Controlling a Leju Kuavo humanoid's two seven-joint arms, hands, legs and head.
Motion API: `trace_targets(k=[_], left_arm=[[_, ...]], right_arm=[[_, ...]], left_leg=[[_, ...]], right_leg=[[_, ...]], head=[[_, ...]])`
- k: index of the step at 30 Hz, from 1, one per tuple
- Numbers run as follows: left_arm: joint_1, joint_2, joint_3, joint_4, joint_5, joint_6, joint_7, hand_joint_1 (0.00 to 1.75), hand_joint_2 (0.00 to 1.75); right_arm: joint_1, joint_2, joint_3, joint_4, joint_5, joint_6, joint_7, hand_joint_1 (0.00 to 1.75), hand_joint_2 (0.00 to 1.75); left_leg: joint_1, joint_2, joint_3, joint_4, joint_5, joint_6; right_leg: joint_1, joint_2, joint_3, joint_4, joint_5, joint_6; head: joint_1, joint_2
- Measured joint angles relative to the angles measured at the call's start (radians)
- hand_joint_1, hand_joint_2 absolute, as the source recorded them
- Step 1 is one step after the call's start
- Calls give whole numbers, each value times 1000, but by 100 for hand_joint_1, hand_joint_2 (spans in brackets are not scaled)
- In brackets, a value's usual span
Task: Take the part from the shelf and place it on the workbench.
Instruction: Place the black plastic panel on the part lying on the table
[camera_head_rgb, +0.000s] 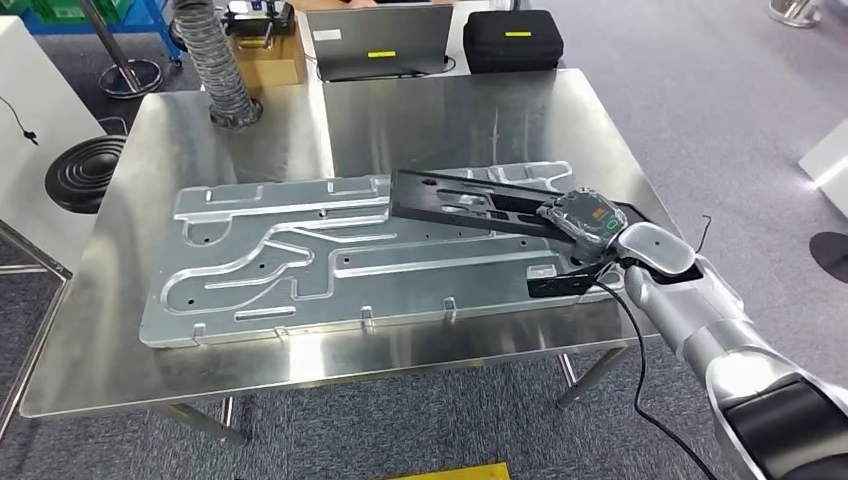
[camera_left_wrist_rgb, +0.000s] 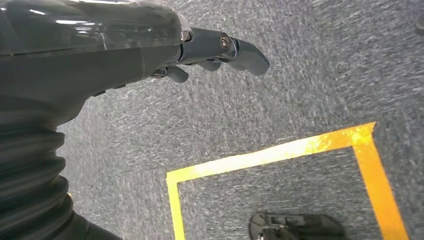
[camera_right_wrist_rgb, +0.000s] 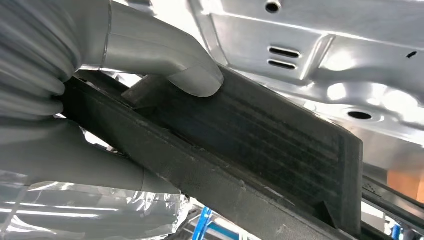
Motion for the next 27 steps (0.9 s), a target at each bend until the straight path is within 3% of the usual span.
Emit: trace_targets(k=[2, 3, 4, 6, 8, 9, 11, 13, 15, 17, 18, 19, 20, 22, 23, 25, 27], left_arm=[[-1, 0, 0, 0, 0, 0, 0, 0, 175], [-1, 0, 0, 0, 0, 0, 0, 0, 175], [-1, 1, 0, 0, 0, 0, 1, 0, 175], [-1, 1, 0, 0, 0, -1, 1, 0, 175], [-1, 1, 0, 0, 0, -2, 1, 0, 175], [-1, 1, 0, 0, 0, -3, 1, 0, 175], [1, 1, 0, 0, 0, -3, 1, 0, 175], [1, 1, 0, 0, 0, -4, 1, 0, 175], [0, 2, 0, 0, 0, -4, 1, 0, 175], [1, 2, 0, 0, -1, -4, 1, 0, 175], [3, 2, 0, 0, -1, -4, 1, 0, 175], [4, 2, 0, 0, -2, -4, 1, 0, 175], [4, 2, 0, 0, -2, -4, 1, 0, 175], [4, 3, 0, 0, -2, -4, 1, 0, 175], [4, 4, 0, 0, -2, -4, 1, 0, 175], [4, 4, 0, 0, -2, -5, 1, 0, 175], [6, 4, 0, 0, -2, -4, 1, 0, 175]], right_arm=[[8, 0, 1, 1, 6, 0, 4, 171, 175], [13, 0, 3, 1, 10, 0, 5, 171, 175], [18, 0, 5, 1, 14, 1, 6, 171, 175], [21, -1, 11, 1, 19, 2, 8, 171, 175], [16, -4, 18, 1, 25, 5, 11, 171, 175], [14, -5, 20, 1, 28, 6, 13, 171, 175], [11, -8, 25, 1, 33, 9, 16, 171, 175], [10, -11, 31, 1, 34, 9, 16, 171, 175], [8, -12, 35, 0, 33, 9, 16, 171, 175], [8, -12, 39, 0, 31, 9, 16, 171, 175], [10, -12, 41, 0, 30, 9, 16, 171, 175], [12, -12, 44, 0, 29, 9, 15, 171, 175], [13, -12, 46, 0, 29, 9, 15, 171, 175], [13, -13, 49, 0, 33, 8, 17, 171, 175], [11, -14, 51, 0, 37, 6, 21, 171, 175], [6, -18, 54, -1, 44, 3, 31, 171, 175], [1, -22, 56, -3, 42, 3, 37, 171, 175]], left_leg=[[-1, 0, 1, 0, -3, 4], [-1, 0, 3, 1, -5, 5], [-1, -1, 5, 3, -7, 5], [-2, -2, 11, 6, -15, 3], [-5, -2, 14, 10, -22, -3], [-7, -2, 14, 10, -24, -6], [-8, -2, 15, 8, -25, -15], [-9, 0, 15, 16, -36, -25], [-8, 0, -17, 92, -79, -35], [-3, 1, -83, 227, -136, -42], [0, 1, -111, 276, -148, -46], [2, 1, -123, 291, -141, -48], [5, 1, -115, 266, -115, -50], [9, 1, -58, 137, -43, -50], [9, 1, -30, 77, -21, -47], [7, 0, -6, 24, -12, -37], [5, -1, -5, 19, -12, -23]], right_leg=[[-1, 0, -73, 133, -51, 6], [-2, 0, -98, 172, -57, 8], [-2, 0, -106, 175, -42, 8], [-1, -1, -64, 67, 34, 3], [4, -2, -8, -59, 87, -7], [7, -3, 6, -91, 95, -12], [10, -2, 10, -103, 93, -20], [4, -2, 18, -113, 94, -30], [-2, -3, 29, -122, 94, -40], [-1, -3, 33, -122, 91, -45], [-1, -3, 35, -121, 89, -45], [-1, -3, 37, -119, 86, -45], [-2, -2, 39, -118, 83, -42], [-3, 0, 46, -112, 74, -34], [-2, 1, 46, -107, 69, -29], [1, 2, 45, -103, 65, -18], [-1, 2, 44, -104, 63, -7]], head=[[0, 0], [0, 0], [0, 0], [0, 0], [0, 0], [0, 0], [0, 0], [0, 0], [0, 0], [-1, 0], [-1, 0], [-1, 0], [-1, 0], [-1, 0], [0, 0], [0, 0], [0, 0]])
